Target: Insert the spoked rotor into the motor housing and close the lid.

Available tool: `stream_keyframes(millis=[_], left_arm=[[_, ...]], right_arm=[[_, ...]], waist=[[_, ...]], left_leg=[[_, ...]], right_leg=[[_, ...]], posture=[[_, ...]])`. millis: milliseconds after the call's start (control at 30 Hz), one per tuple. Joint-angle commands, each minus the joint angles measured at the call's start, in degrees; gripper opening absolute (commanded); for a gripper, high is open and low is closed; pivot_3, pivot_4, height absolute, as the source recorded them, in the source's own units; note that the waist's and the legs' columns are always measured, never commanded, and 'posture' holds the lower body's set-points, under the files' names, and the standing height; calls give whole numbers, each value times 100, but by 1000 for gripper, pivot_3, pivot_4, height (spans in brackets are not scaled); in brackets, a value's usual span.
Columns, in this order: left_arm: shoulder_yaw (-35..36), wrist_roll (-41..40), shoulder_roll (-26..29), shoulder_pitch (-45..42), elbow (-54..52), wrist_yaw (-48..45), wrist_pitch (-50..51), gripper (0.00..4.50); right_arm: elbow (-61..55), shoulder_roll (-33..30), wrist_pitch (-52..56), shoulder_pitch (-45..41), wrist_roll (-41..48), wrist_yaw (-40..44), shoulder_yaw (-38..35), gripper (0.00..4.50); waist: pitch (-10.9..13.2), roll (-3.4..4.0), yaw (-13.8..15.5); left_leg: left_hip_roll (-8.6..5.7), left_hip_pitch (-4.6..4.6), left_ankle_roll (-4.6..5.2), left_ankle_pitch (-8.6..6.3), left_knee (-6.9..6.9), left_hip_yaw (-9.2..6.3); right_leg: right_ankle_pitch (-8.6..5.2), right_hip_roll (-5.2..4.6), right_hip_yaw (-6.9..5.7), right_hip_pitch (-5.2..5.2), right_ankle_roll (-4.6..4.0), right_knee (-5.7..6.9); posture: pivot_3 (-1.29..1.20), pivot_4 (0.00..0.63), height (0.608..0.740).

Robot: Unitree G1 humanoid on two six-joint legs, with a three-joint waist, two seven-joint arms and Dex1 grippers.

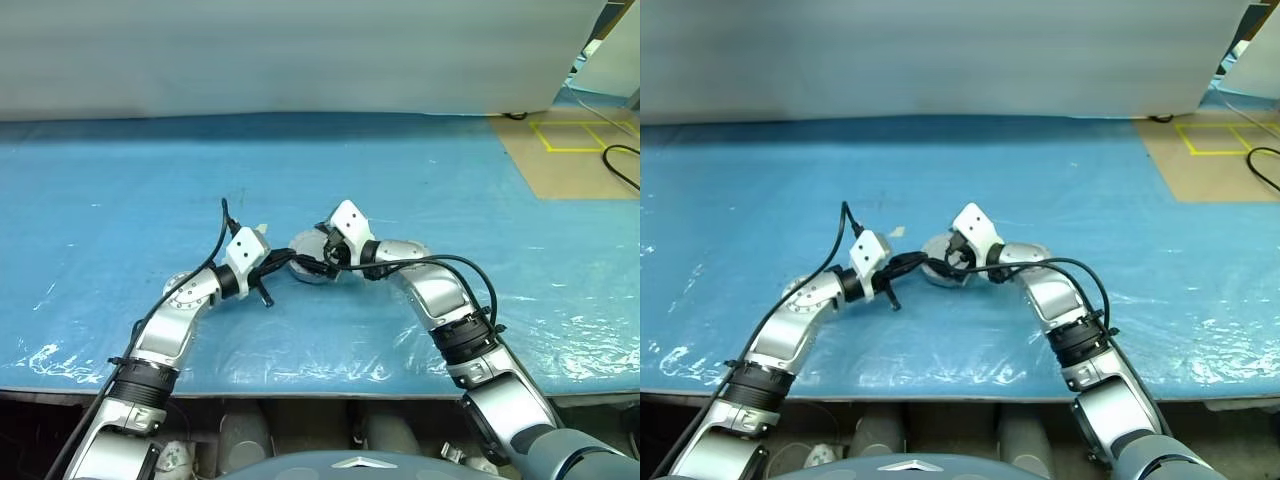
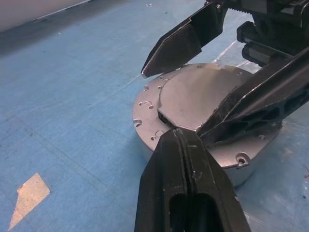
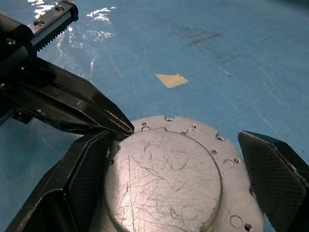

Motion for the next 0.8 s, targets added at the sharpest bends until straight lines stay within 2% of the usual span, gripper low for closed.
stream_keyframes(millis=[33, 333, 433, 500, 800], left_arm=[[-276, 97, -22, 148, 38, -130, 90, 0], [-287, 115, -52, 139, 53, -150, 69, 0], [-302, 105, -44, 126, 68, -146, 61, 0], [-311, 96, -40, 123, 74, -145, 48, 0], [-289, 72, -8, 120, 73, -149, 36, 0]], right_arm=[[274, 135, 53, -141, 28, -539, -478, 4469], [601, 91, 397, -303, 37, -816, -696, 4469], [610, 28, 384, -316, 36, -743, -656, 4469], [589, -5, 403, -300, 65, -656, -613, 4469], [194, -244, 320, -45, 48, -25, -107, 4469]], waist=[[0, 0, -8], [10, 8, 35], [19, 3, 33], [20, 7, 28], [20, 6, 12]], left_leg=[[0, 0, -1, 0, -1, 0], [-9, -2, -1, 0, -2, 1], [-4, -19, -3, 1, -1, 1], [1, -21, -5, 3, -5, 1], [0, -25, -6, 3, -8, 1]], right_leg=[[0, 0, 0, -1, -1, 0], [-3, -4, 1, 0, 3, 0], [-2, -5, 1, -12, 2, -2], [19, -2, -5, -17, -34, 0], [17, -2, -8, -17, -36, -8]], posture=[[0, 150, 740], [0, 150, 740], [0, 150, 740], [0, 150, 740], [0, 150, 740]])
